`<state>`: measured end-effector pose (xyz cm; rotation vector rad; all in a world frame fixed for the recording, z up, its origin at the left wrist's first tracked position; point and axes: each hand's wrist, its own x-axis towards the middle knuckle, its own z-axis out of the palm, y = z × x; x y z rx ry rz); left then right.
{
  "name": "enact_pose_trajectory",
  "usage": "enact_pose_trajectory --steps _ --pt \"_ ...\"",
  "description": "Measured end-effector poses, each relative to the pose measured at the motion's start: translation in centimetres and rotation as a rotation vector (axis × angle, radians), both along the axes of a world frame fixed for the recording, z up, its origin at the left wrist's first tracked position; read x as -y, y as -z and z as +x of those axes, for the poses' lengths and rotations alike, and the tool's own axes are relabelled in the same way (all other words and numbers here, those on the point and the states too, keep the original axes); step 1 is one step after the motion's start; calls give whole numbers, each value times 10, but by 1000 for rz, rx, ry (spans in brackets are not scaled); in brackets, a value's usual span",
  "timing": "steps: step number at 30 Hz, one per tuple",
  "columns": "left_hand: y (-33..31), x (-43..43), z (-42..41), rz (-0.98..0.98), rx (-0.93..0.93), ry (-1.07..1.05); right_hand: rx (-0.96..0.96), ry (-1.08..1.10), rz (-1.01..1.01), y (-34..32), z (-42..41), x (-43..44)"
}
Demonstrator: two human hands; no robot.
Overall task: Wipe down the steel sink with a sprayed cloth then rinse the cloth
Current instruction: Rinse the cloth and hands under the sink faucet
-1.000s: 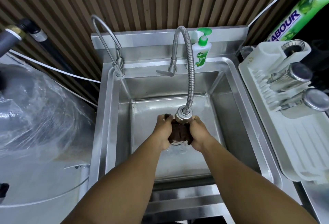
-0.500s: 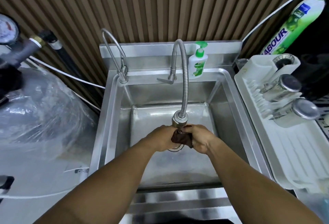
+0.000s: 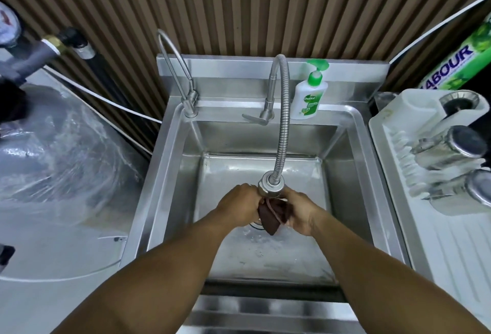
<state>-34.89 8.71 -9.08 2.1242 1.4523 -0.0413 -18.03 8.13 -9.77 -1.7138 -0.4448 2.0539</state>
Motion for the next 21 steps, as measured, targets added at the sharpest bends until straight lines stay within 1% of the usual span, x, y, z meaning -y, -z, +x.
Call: enact_pose_trajectory --steps 4,6,8,10,11,13,15,16,18,21 --pt "3 -5 7 2 -19 -68 -257 -135 -189 -5 -16 -7" --pt "3 -9 7 -26 -75 -80 -342 -167 -185 -5 -14 -4" --pt "-4 -13 9 -79 -109 -95 -381 -221 -148 3 -9 -2" --pt "-5 -19 11 -133 -80 -127 -371 -286 -109 14 -3 -3" --pt "-5 -21 11 -154 -62 -157 -321 -344 -69 16 0 -5" --pt "-6 -23 12 -184 -89 -164 -147 -559 37 7 1 -10" --pt "-4 -22 13 -203 -140 -111 94 -806 203 -4 -3 -16" --pt "-7 -22 13 -202 -158 -93 226 -885 288 -9 -6 -20" --pt "-10 -23 13 -233 -145 -114 391 -931 408 -7 -12 -26" --pt "-14 -27 11 -302 -66 -148 690 -881 482 -1 -19 -25"
